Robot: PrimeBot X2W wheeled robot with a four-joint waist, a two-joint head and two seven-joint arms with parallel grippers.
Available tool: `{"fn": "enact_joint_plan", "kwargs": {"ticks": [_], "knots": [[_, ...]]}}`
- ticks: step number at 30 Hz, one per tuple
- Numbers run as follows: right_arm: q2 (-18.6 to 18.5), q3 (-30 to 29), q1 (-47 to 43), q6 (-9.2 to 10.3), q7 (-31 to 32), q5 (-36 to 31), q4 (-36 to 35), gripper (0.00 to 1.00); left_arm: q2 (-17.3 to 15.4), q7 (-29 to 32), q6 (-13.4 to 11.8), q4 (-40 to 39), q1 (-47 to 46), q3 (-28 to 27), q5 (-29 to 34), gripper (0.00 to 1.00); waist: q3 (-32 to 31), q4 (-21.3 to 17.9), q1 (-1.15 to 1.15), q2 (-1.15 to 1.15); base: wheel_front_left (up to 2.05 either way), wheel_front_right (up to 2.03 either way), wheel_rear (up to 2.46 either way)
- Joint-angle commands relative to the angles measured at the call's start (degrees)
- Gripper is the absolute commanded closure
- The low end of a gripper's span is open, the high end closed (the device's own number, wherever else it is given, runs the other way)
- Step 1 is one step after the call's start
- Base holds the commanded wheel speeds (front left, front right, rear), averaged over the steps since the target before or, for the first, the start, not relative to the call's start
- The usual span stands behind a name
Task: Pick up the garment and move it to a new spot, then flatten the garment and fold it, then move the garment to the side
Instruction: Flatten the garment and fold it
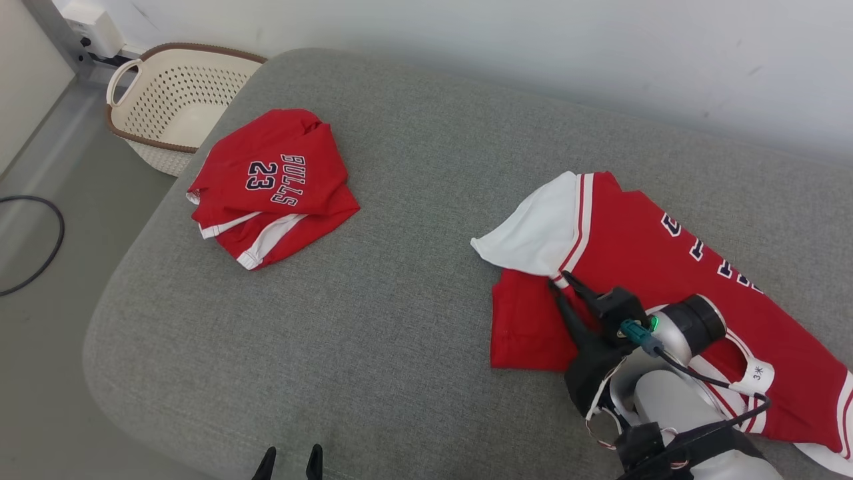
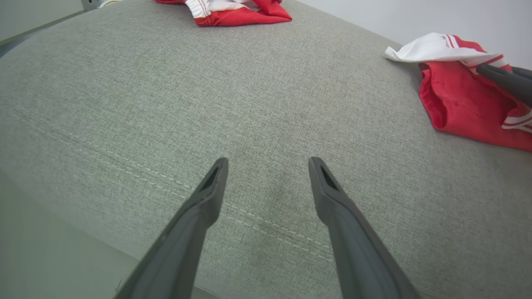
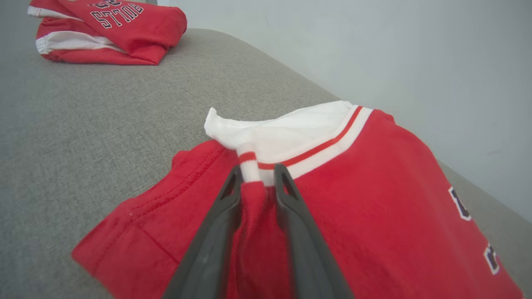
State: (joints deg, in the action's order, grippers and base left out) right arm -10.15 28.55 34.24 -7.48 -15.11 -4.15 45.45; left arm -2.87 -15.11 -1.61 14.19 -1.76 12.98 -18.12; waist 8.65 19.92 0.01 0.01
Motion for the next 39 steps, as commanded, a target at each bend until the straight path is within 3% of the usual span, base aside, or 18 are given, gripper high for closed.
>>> {"fn": "enact_joint_plan", "kwargs": {"ticks": [1, 6, 12, 21, 24, 26, 27, 30, 33, 35, 39], "knots": [[-0.01, -0.96, 0.47, -0.02, -0.05, 0.17, -1.37, 1.0, -0.06, -0.07, -0.02, -0.15, -0.3, -0.21, -0.11, 0.0, 0.12, -0.09, -0.01, -0.01, 0.0, 0.0, 0.0], [-1.23, -5.09, 1.65, -0.02, -0.05, 1.58, -5.26, 1.0, -0.06, -0.07, 0.07, -0.87, -0.41, -0.27, -0.1, 0.0, 0.73, -0.69, -0.01, -0.01, 0.0, 0.0, 0.0], [-6.19, -10.51, 6.4, -0.02, -0.05, 1.27, -5.54, 1.0, -0.05, -0.07, 0.61, -1.24, -1.43, 1.34, 0.34, 0.0, 2.29, -1.0, -0.01, -0.01, 0.0, 0.0, 0.0], [-17.89, -21.05, 20.53, -0.02, 0.56, -5.32, 8.21, 1.0, -0.04, -0.07, 1.89, -1.4, -4.06, 7.0, 0.87, 0.0, 5.15, 1.68, -0.01, -0.01, 0.0, 0.0, 0.0], [-22.46, -29.21, 24.12, -0.02, 2.34, -9.49, 13.42, 1.0, -0.08, -0.07, 2.39, -1.53, -4.2, 8.72, 1.29, 0.0, 5.92, 3.38, -0.01, -0.01, 0.0, 0.0, 0.0], [-24.06, -34.71, 24.71, -0.02, 2.99, -11.81, 14.42, 0.52, -0.05, -0.07, 2.4, -1.59, -4.23, 8.99, 1.61, 0.0, 5.94, 3.93, -0.01, -0.01, 0.0, 0.0, 0.0], [-24.48, -37.44, 24.61, -0.02, 3.41, -13.1, 14.78, 0.0, -0.06, -0.07, 2.38, -1.58, -4.23, 8.86, 1.88, 0.0, 5.89, 4.03, -0.01, -0.01, 0.0, 0.0, 0.0], [-24.81, -44.61, 23.18, -0.02, 2.98, -16.45, 14.84, 0.0, -0.06, -0.07, 2.29, -1.43, -3.91, 8.0, 2.26, 0.0, 5.12, 3.64, -0.01, -0.01, 0.0, 0.0, 0.0], [-22.6, -48.76, 21.58, -0.02, 1.71, -19.24, 15.3, 0.0, -0.05, -0.07, 2.33, -1.35, -3.61, 6.57, 2.8, 0.0, 3.87, 2.1, -0.01, -0.01, 0.0, 0.0, 0.0], [-20.5, -49.92, 21.19, -0.02, 0.73, -19.62, 15.96, 0.0, -0.06, -0.07, 2.46, -1.72, -3.71, 5.62, 2.84, 0.0, 3.09, 0.63, -0.01, -0.01, 0.0, 0.0, 0.0], [-14.53, -46.43, 18.48, -0.02, -0.12, -18.28, 14.39, 0.0, -0.05, -0.07, 2.84, -2.12, -4.57, 4.27, 3.5, 0.0, 0.85, -3.04, -0.01, -0.01, 0.0, 0.0, 0.0]]}}
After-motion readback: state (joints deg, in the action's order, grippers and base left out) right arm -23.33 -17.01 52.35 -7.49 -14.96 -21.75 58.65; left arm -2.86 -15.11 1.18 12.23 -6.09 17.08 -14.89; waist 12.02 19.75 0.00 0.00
